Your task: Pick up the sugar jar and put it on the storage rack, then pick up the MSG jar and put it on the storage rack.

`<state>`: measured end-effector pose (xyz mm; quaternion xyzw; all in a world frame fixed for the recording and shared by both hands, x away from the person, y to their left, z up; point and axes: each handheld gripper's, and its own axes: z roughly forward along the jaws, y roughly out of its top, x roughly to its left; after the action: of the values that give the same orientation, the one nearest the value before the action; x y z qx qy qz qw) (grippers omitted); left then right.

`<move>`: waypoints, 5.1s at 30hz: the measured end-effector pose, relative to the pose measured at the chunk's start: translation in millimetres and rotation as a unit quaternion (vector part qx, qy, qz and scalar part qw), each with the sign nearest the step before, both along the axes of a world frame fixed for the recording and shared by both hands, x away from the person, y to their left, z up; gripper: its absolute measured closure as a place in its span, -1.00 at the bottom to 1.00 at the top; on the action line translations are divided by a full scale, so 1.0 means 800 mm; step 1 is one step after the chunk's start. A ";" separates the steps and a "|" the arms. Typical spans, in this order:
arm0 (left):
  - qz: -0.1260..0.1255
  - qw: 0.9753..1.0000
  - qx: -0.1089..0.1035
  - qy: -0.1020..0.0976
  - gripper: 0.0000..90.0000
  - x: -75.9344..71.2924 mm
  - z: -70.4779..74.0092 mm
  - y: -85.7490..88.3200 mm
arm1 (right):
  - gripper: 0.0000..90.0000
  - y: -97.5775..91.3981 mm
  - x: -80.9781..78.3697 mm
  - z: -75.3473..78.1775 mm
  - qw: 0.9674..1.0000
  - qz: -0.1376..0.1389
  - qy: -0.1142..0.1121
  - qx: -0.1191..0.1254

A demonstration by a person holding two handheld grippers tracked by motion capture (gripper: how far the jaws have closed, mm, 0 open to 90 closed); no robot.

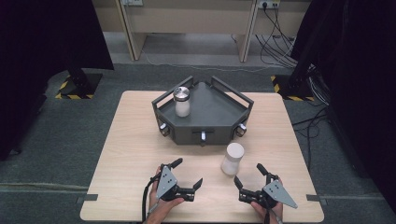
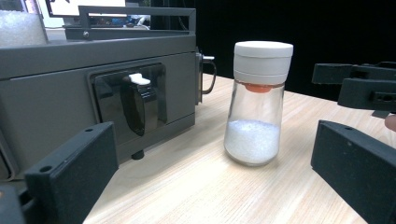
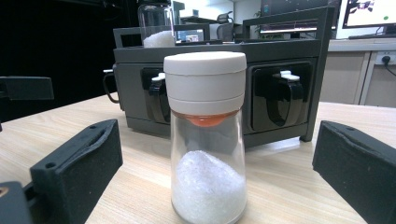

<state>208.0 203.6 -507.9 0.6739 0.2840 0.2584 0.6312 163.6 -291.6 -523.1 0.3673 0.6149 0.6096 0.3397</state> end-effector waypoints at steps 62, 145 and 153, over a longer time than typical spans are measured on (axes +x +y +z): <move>0.014 1.000 -0.023 -0.002 -0.99 0.010 0.000 0.005 | -0.96 -0.002 -0.009 0.000 1.000 -0.008 -0.001 -0.007; 0.054 0.998 -0.032 -0.003 -0.99 -0.004 -0.005 0.015 | -0.93 0.007 0.014 -0.001 1.000 0.000 0.005 -0.011; 0.052 0.998 -0.032 -0.003 -0.99 -0.005 -0.007 0.014 | -0.91 0.012 0.022 -0.003 1.000 -0.009 -0.001 -0.013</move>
<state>204.4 215.1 -513.1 0.6369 0.3252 0.2838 0.6388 181.5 -282.2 -525.7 0.3681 0.6191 0.5986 0.3505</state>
